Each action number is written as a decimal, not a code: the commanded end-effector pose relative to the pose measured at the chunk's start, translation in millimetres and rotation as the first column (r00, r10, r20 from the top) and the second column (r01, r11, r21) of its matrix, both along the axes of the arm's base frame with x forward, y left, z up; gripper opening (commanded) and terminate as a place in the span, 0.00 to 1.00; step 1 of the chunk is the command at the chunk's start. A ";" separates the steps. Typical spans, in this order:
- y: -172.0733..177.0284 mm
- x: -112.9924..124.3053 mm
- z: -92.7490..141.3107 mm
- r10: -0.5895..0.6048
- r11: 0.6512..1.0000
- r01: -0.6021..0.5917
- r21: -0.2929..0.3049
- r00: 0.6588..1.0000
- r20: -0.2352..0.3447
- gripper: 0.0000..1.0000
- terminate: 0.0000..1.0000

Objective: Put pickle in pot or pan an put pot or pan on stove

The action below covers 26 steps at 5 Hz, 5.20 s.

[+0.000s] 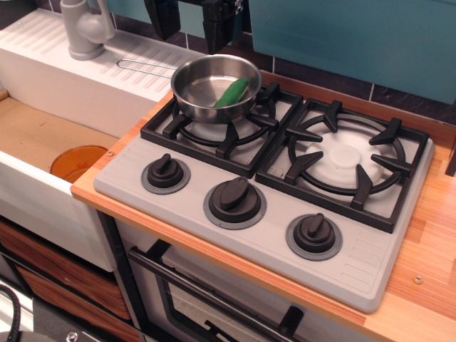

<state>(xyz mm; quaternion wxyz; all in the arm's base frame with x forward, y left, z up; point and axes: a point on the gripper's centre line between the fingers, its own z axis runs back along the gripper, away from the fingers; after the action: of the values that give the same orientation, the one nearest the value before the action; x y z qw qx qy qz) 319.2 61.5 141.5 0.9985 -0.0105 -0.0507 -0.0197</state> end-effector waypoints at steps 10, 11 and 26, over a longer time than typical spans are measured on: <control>-60.3 42.6 -103.0 0.130 0.991 -0.136 -0.001 0.946 0.296 0.00 0.00; -63.5 42.9 -98.1 0.131 0.991 -0.135 -0.006 0.950 0.285 0.00 0.00; -204.7 46.4 -35.7 0.247 0.965 -0.261 0.023 0.937 0.247 1.00 0.00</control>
<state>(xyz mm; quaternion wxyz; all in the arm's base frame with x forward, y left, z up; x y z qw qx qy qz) 348.5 -140.7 66.6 0.9853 0.0529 -0.1256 0.1029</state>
